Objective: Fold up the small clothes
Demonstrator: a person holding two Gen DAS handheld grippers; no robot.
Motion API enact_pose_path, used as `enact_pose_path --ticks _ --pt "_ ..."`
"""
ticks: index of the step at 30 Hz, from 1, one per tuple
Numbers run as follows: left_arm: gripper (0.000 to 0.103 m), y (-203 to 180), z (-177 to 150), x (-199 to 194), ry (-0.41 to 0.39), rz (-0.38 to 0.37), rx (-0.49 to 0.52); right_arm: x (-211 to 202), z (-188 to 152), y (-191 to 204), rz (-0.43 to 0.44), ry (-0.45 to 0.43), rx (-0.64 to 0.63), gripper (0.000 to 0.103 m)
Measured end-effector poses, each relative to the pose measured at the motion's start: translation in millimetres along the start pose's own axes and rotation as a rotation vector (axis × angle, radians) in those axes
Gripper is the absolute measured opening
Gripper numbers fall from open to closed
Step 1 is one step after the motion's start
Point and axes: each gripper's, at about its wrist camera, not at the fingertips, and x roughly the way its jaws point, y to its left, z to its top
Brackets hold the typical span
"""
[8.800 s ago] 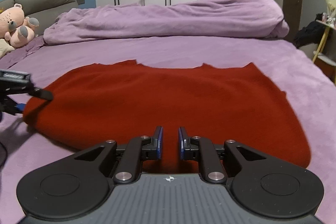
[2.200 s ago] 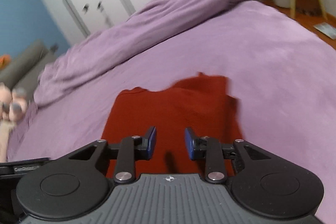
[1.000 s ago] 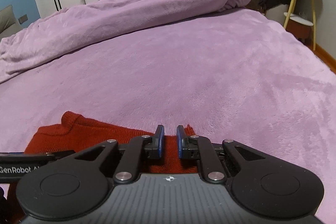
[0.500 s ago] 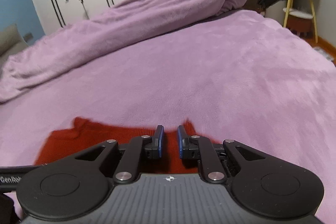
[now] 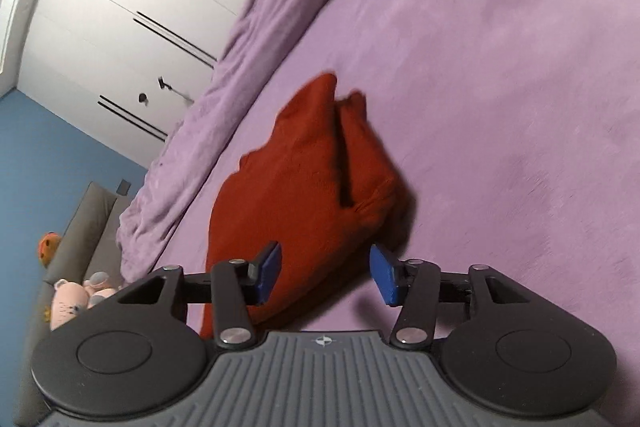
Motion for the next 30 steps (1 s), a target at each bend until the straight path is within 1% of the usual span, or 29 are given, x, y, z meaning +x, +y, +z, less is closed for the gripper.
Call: enact_pose_path --ticks 1,2,4,6,7,8,10,11,12,14,15,17,19,20,21,22,24,25,26,28,30 --pt "0.101 -3.1 0.0 1.5 -0.005 0.016 0.005 4.9 1.2 0.0 0.012 -0.001 0.015 0.038" --pt "0.100 -5.0 1.2 4.0 -0.003 0.026 0.012 10.4 2.4 0.3 0.014 0.000 0.037 0.034" --pt "0.099 -11.0 6.9 11.7 0.016 0.053 0.018 19.6 4.7 0.5 -0.017 0.002 0.063 0.009" --pt "0.098 -16.0 9.0 17.4 0.027 0.065 0.046 25.2 6.6 9.8 -0.118 0.008 0.003 0.007" --pt "0.098 -18.4 8.2 17.8 0.029 0.086 0.064 21.9 2.4 14.5 -0.114 0.001 -0.017 0.007" --pt "0.098 -19.1 10.0 18.1 0.025 0.102 0.079 18.5 2.6 13.0 -0.063 0.003 0.012 0.007" --pt "0.097 -15.7 11.3 15.2 0.008 0.161 0.090 10.3 5.2 -2.9 0.086 0.005 0.138 0.007" --pt "0.097 -11.0 11.7 13.8 0.005 0.188 0.081 8.1 7.0 -13.1 0.129 -0.001 0.181 0.006" --pt "0.097 -6.4 12.0 12.4 0.008 0.177 0.062 9.0 9.3 -19.1 0.096 0.006 0.177 0.006" --pt "0.097 8.3 13.4 10.3 0.042 0.126 -0.026 17.8 11.3 -23.7 -0.031 0.054 0.105 0.007" --pt "0.096 13.1 13.9 9.3 0.062 0.104 -0.048 18.9 11.9 -26.6 -0.043 0.079 0.079 0.009" --pt "0.095 21.5 13.8 3.5 0.079 0.053 -0.059 15.8 19.6 -23.6 -0.034 0.119 -0.001 0.017" --pt "0.094 36.5 14.7 -5.2 0.093 -0.048 -0.081 9.9 29.7 -16.6 -0.052 0.121 -0.110 0.040" --pt "0.094 44.3 16.9 -8.5 0.093 -0.094 -0.100 5.5 36.8 -15.4 -0.050 0.114 -0.148 0.049" --pt "0.094 56.0 18.0 -14.0 0.089 -0.147 -0.129 3.2 44.1 -18.6 -0.035 0.114 -0.156 0.066" --pt "0.094 64.4 20.5 -16.9 0.079 -0.179 -0.156 3.1 53.2 -22.7 0.001 0.127 -0.139 0.071" --pt "0.095 78.0 28.6 -15.4 0.059 -0.234 -0.239 7.2 67.6 -29.5 0.055 0.150 -0.091 0.071" --pt "0.095 81.9 33.7 -10.1 0.070 -0.264 -0.274 14.7 77.3 -32.0 0.063 0.161 -0.070 0.071" --pt "0.095 84.6 40.1 -0.5 0.088 -0.309 -0.306 23.4 85.6 -33.6 0.062 0.180 -0.053 0.071" --pt "0.095 82.3 51.2 20.9 0.137 -0.348 -0.339 34.1 94.5 -38.4 0.065 0.208 -0.015 0.071" --pt "0.095 75.0 61.2 40.7 0.185 -0.383 -0.325 49.1 108.2 -39.6 0.087 0.236 0.018 0.071"
